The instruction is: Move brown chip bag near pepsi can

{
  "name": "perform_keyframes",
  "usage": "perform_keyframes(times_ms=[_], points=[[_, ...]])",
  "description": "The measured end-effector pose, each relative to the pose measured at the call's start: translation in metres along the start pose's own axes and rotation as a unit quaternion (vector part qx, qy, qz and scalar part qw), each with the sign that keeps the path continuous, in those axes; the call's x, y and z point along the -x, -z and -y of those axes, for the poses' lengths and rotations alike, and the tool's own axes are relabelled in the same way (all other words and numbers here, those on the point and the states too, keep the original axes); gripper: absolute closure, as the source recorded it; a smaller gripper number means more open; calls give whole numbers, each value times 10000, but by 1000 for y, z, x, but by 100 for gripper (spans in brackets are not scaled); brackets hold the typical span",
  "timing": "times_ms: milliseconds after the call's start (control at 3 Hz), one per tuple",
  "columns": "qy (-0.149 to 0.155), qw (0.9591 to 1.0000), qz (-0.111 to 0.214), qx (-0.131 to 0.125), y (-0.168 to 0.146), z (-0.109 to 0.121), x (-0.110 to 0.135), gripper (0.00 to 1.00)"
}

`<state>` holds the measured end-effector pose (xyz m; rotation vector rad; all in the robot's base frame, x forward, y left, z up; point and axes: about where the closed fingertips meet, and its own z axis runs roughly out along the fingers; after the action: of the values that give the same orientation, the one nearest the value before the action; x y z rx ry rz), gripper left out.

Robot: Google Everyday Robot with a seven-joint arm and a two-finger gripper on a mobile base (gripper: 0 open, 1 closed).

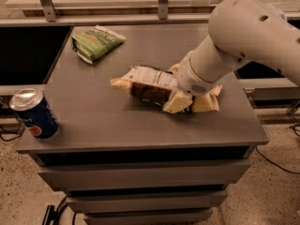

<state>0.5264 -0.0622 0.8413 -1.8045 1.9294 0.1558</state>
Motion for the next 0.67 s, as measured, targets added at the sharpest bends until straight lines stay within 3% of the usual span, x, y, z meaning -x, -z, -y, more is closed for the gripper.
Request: perform_keyframes(times_ms=[333, 667], points=[[0, 10000, 0, 0, 2, 0, 1, 87], [1, 10000, 1, 0, 4, 1, 2, 100]])
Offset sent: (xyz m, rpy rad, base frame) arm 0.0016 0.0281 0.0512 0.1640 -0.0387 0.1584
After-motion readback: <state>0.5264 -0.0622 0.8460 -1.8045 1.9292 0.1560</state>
